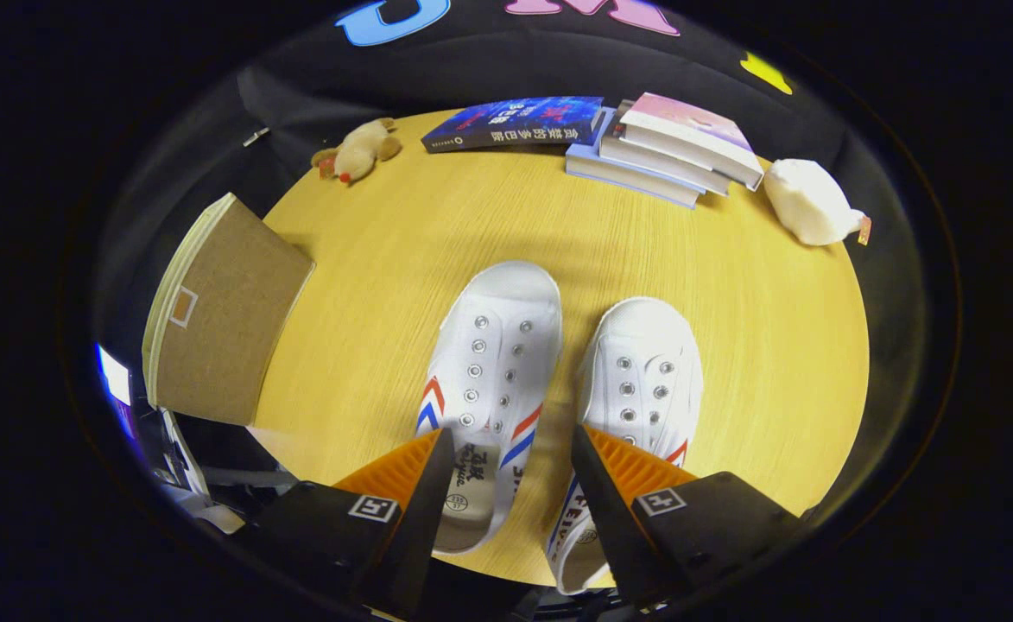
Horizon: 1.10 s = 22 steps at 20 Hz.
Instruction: Open the storage box then place both shoes into the box .Put the left shoe in first, then the right shoe, with the right side of both shoes facing outward in a uniform manner.
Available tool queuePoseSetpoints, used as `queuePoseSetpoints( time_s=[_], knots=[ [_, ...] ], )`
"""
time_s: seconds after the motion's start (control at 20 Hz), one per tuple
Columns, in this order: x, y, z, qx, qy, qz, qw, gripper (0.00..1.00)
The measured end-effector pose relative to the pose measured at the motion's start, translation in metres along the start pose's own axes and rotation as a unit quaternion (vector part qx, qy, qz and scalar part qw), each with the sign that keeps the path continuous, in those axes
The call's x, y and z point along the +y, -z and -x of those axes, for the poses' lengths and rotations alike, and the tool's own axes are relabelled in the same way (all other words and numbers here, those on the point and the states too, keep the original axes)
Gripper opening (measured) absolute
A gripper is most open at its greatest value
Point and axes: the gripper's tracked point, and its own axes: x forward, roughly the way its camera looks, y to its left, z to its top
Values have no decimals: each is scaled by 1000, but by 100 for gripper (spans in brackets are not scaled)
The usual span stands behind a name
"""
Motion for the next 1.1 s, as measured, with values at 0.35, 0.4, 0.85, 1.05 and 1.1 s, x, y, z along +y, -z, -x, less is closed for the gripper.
queuePoseSetpoints(
  time_s=[0.35,0.4,0.85,1.05,1.1],
  knots=[
    [6,7,-22,38,-12,-6,999,59],
    [6,9,-25,38,-13,-8,999,56],
    [-5,5,-15,6,-21,-109,994,8],
    [-2,-1,1,-9,-18,-115,993,5],
    [2,-6,9,-16,-24,-125,992,5]
  ],
)
